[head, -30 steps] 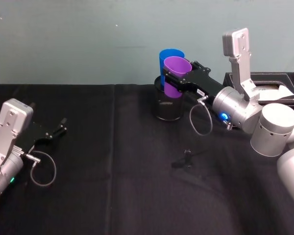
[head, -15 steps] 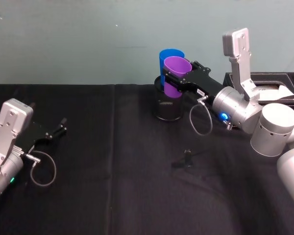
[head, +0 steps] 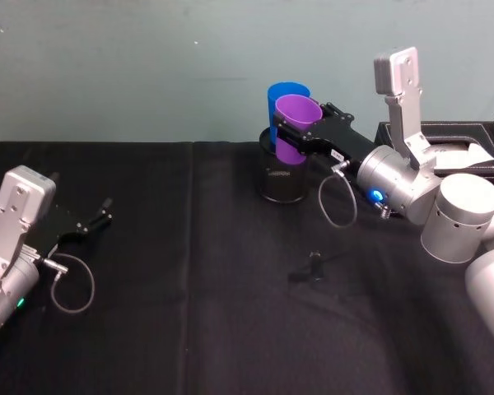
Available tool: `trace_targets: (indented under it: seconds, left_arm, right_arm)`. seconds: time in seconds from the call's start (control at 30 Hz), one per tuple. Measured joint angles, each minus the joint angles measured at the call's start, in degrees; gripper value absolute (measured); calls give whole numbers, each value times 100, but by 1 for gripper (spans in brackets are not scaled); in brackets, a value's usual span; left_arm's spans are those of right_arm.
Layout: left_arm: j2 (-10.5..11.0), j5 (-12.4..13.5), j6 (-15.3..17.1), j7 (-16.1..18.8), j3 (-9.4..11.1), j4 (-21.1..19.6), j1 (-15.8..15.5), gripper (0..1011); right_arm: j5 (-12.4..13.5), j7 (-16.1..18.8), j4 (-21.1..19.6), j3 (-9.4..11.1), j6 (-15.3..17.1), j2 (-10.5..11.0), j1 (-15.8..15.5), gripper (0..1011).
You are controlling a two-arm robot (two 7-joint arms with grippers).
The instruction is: Pick up one cup with a gripper and tap it against the other cup.
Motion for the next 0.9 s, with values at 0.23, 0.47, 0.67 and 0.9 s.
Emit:
trace_targets:
  seconds: [0.23,0.47,0.67,0.9]
  left_arm:
    - [0,0,0,0,0,0,0,1000]
    - [0,0,0,0,0,0,0,1000]
    - [0,0,0,0,0,0,0,1000]
    - [0,0,0,0,0,0,0,1000]
  right_arm:
    - [0,0,0,0,0,0,0,733]
    - [0,0,0,0,0,0,0,733]
    - [0,0,0,0,0,0,0,733]
    - [0,0,0,0,0,0,0,734]
